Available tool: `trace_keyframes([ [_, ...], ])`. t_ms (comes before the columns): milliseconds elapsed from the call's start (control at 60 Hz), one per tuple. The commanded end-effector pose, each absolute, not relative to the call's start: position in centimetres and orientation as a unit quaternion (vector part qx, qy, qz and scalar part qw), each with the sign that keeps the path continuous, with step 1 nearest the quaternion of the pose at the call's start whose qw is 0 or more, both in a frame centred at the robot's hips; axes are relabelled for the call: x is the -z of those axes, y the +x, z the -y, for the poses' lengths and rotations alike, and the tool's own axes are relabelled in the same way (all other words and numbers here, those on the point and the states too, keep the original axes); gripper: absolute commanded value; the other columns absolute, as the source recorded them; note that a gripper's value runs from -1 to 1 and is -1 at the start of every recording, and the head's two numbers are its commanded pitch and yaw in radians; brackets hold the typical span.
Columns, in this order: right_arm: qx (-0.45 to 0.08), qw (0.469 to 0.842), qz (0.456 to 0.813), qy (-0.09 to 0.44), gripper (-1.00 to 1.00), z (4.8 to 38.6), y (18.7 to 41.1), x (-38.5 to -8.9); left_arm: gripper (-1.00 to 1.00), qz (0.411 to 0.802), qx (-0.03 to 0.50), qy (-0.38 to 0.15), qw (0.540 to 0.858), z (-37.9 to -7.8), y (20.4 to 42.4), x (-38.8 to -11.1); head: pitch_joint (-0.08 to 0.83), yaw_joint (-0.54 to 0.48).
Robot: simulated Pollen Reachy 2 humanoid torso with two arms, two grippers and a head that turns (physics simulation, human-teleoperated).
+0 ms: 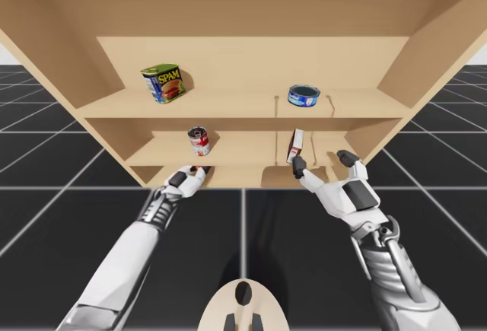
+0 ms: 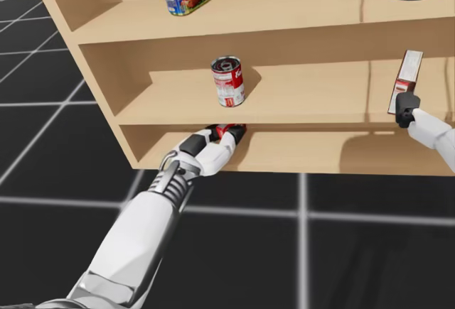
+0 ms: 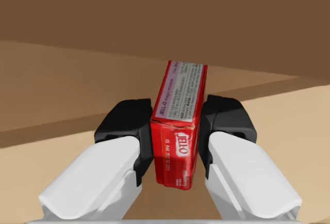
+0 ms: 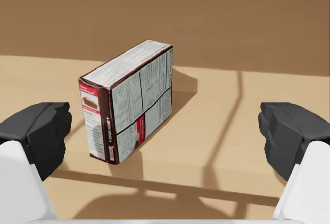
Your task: Retrieve the gelatin box from the shelves.
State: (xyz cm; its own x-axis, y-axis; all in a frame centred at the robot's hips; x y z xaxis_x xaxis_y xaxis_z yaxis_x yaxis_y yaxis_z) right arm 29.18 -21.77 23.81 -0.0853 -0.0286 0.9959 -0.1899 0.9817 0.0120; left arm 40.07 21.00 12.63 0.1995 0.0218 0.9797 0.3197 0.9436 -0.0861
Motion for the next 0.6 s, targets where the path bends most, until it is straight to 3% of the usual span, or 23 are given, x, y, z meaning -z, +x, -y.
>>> trace_keyframes([
  [17,-0.055,0.671,0.735,0.079,-1.0,21.6,29.1,-23.8,1.0,0.646,0.097,-0.155,0.741,-19.6,38.8,-13.7,0.589,0.22],
  [150,-0.055,0.671,0.735,0.08,-1.0,21.6,29.1,-23.8,1.0,0.657,0.105,-0.149,0.732,-19.9,37.3,-14.3,0.588,0.23],
  [333,-0.056,0.671,0.735,0.08,-1.0,21.5,29.1,-23.8,1.0,0.643,0.11,-0.131,0.747,-21.2,34.4,-14.3,0.585,0.23],
  [600,-0.056,0.669,0.737,0.079,-1.0,21.4,29.1,-23.8,1.0,0.603,0.159,-0.055,0.78,-24.5,26.0,-15.3,0.583,0.22],
])
